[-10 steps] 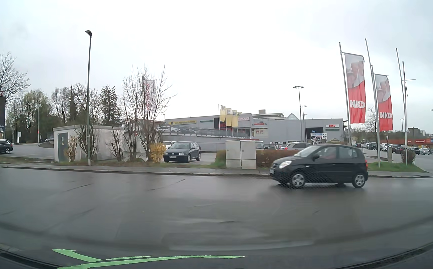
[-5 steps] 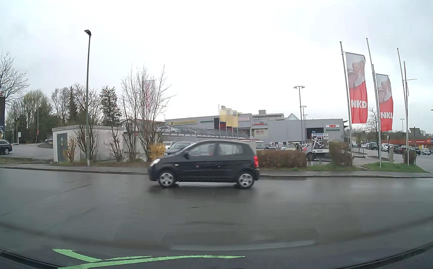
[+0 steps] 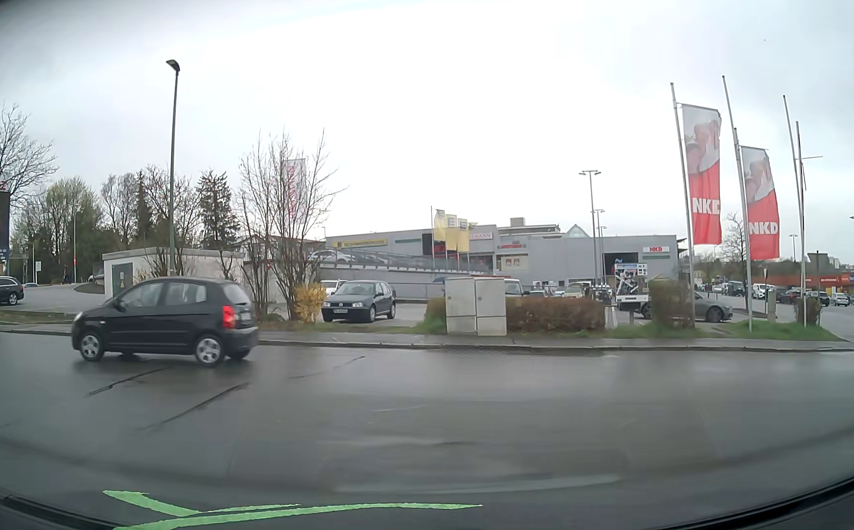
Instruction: Follow the waypoints while adhering to traffic rules and regulations
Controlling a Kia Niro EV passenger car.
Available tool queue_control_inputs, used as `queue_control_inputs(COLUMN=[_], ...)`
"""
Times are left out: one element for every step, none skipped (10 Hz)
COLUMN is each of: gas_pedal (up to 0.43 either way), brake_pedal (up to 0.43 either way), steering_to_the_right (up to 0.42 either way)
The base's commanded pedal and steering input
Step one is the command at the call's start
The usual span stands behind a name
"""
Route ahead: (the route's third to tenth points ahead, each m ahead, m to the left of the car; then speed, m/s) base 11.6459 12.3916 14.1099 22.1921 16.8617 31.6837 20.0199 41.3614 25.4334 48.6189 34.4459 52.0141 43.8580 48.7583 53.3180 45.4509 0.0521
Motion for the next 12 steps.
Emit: queue_control_inputs(gas_pedal=[0.000,0.000,0.000,0.000,0.000,0.000,0.000,0.000,0.000,0.000,0.000,0.000], brake_pedal=[0.256,0.262,0.256,0.256,0.262,0.262,0.256,0.256,0.256,0.256,0.262,0.262], steering_to_the_right=[-0.010,-0.011,-0.011,-0.011,-0.011,-0.011,-0.011,-0.010,-0.011,-0.011,-0.010,-0.011])
